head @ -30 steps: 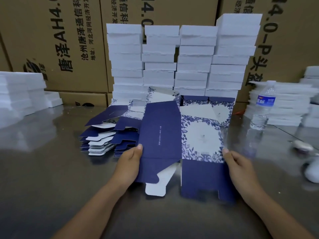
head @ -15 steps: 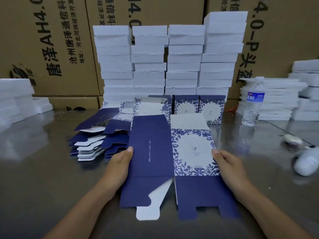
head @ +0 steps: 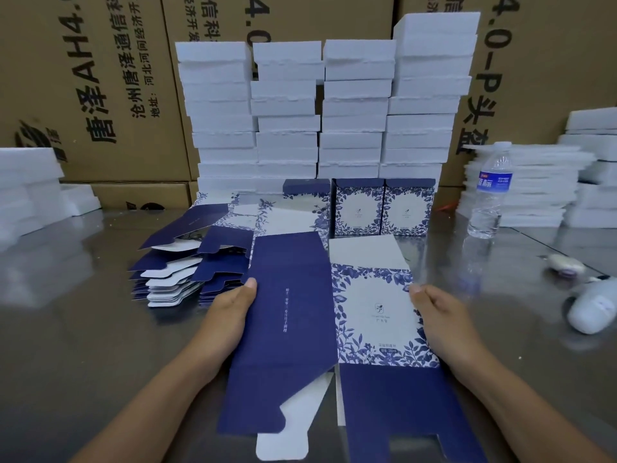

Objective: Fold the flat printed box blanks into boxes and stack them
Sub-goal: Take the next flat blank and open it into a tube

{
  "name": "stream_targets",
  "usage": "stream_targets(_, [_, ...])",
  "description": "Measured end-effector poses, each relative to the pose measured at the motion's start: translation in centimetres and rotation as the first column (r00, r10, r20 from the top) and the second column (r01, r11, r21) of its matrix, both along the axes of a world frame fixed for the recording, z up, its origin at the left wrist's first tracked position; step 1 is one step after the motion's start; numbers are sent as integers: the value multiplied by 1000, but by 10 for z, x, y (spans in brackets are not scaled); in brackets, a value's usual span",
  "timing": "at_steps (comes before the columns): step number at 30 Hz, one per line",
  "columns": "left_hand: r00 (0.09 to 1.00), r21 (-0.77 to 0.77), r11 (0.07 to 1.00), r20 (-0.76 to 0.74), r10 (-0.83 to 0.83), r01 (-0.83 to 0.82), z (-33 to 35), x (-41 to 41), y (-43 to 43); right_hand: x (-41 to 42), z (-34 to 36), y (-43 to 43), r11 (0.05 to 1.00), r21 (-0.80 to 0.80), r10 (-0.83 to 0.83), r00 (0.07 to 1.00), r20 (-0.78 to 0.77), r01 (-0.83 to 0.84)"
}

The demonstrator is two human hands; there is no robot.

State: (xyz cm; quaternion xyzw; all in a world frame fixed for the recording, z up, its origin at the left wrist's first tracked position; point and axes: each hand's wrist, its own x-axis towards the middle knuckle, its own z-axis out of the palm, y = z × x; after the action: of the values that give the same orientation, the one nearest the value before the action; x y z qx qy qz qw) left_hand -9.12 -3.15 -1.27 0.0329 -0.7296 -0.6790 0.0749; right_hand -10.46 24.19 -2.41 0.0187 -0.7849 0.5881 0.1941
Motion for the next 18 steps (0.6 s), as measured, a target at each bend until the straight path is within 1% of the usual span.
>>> stream_targets(3, [1000,-36,999,-4,-7,6,-1,1,-2,1,3,-1,996,-90,19,999,42,-15])
stream_targets(5, [1000,-34,999,-1,-28,28,-2,3,-2,1,4,-1,991,-133,1,998,56,6])
stream_targets(6, [999,-31,998,2,-45,46,-2,3,-1,1,4,0,992,-126,-18,999,51,24])
stream_targets(9, [997,-10,997,15,-81,82,-2,4,0,-4,1,3,998,-10,-63,998,26,63])
stream_targets(10, [996,9,996,20,-85,85,-2,4,1,-4,1,4,998,2,-63,997,32,63])
stream_targets(13, [997,72,995,11,-71,70,1,4,0,-4,0,5,999,-13,-52,998,35,52])
stream_targets(15, [999,104,994,12,-43,42,2,4,0,-3,1,4,999,-30,-13,999,43,15])
stream_targets(18, [999,63,998,35,-2,0,0,1,-1,-1,2,2,999,-51,23,997,74,-19])
